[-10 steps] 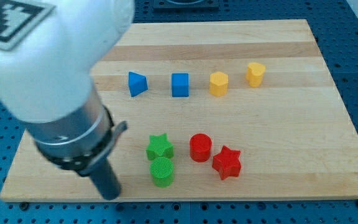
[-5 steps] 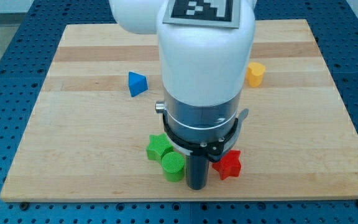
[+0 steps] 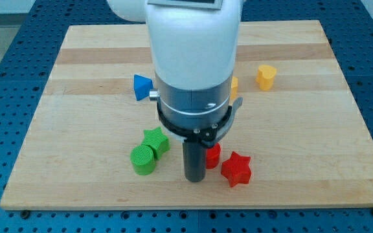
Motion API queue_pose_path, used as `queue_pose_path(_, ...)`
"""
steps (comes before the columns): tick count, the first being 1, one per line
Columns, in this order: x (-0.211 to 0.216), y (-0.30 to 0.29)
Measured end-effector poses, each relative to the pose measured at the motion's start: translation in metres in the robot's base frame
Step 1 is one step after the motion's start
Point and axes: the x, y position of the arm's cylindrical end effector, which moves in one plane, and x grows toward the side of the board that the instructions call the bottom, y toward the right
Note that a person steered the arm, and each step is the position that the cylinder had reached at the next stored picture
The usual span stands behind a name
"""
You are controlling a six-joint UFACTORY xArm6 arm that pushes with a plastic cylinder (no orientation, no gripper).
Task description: Place the green star diagonal to the green circle
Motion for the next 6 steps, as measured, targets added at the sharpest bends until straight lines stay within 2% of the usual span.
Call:
queue_pose_path(1, -0.035, -0.025)
queue_pose_path(4, -0.054, -0.128)
queue_pose_path(6, -0.073, -0.143)
